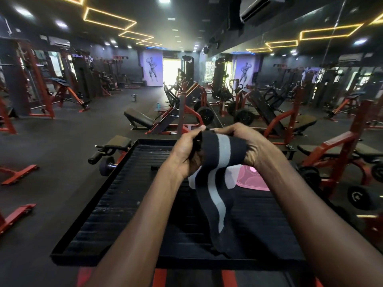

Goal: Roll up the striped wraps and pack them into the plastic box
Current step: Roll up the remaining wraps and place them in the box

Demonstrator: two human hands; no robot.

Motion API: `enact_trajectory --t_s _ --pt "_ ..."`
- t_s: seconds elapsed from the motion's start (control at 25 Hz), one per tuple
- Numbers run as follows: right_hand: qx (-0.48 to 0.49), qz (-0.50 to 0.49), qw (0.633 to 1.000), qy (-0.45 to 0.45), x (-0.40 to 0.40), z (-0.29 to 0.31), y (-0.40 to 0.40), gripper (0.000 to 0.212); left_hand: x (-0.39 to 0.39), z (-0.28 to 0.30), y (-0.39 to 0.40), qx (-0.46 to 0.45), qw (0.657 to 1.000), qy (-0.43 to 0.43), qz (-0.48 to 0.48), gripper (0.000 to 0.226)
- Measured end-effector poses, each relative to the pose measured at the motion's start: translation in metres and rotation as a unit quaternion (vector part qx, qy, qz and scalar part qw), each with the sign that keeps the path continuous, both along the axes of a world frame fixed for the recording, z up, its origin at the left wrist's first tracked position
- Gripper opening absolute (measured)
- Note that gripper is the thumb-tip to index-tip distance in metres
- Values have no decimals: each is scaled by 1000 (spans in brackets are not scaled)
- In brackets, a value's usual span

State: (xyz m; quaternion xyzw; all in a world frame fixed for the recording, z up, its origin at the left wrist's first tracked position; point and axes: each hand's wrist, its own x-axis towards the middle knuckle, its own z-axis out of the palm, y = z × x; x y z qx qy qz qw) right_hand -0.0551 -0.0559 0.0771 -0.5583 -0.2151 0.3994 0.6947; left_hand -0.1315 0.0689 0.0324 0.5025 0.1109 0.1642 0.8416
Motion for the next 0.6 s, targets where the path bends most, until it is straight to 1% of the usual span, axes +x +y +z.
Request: enact_trajectory --t_s 0.08,0.12,0.2,0.24,0.28,0.32,0.4,0.48,0.6 --pt "-27 -33 999 -20 3 -22 1 24 14 -24 3 24 998 48 35 22" --pt "-33 -48 998 -26 4 -37 2 21 19 -35 4 30 996 64 47 22" --pt "-32 -85 995 -32 9 -63 2 23 24 -54 3 36 995 72 52 18" --pt "-25 -106 993 -37 10 -73 2 26 24 -60 3 43 995 73 52 9" --pt "-20 -129 990 -55 11 -81 2 26 24 -64 3 49 995 71 49 5" --pt "-17 -154 984 -86 12 -87 2 23 26 -69 5 59 995 67 49 11" --pt "-15 -189 969 -157 11 -95 4 15 23 -73 6 77 995 34 55 19" --pt "-20 -191 960 -202 12 -100 7 11 21 -76 7 89 994 7 66 20" --pt "-39 -175 950 -256 13 -101 11 10 17 -83 14 83 994 -7 73 15"
